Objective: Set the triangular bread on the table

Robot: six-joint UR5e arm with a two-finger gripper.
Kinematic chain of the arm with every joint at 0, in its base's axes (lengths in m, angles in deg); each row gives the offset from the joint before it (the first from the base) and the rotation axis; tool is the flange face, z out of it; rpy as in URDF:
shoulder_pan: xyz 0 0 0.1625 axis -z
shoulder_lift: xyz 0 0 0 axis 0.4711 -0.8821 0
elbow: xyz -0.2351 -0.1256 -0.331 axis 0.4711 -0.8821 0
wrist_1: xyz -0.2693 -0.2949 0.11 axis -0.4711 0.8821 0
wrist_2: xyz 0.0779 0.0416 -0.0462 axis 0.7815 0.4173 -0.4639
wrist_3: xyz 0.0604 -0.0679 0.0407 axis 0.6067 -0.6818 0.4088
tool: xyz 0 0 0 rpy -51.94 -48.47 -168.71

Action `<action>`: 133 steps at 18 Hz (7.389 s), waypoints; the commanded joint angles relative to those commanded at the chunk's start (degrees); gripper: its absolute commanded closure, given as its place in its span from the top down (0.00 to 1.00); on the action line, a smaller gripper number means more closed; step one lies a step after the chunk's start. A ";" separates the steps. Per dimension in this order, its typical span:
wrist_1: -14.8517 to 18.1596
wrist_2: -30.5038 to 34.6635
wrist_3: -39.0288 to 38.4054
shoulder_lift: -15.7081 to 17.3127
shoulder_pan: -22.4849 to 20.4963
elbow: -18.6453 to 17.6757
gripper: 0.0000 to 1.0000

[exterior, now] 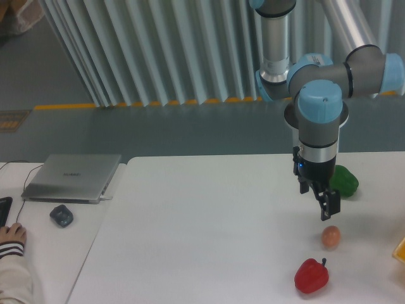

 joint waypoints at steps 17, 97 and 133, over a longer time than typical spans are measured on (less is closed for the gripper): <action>-2.46 0.70 2.27 -0.18 -5.88 0.61 1.00; 8.26 1.85 63.64 -8.35 -33.40 3.16 0.31; 4.58 -13.20 13.89 1.40 -19.16 -0.60 0.34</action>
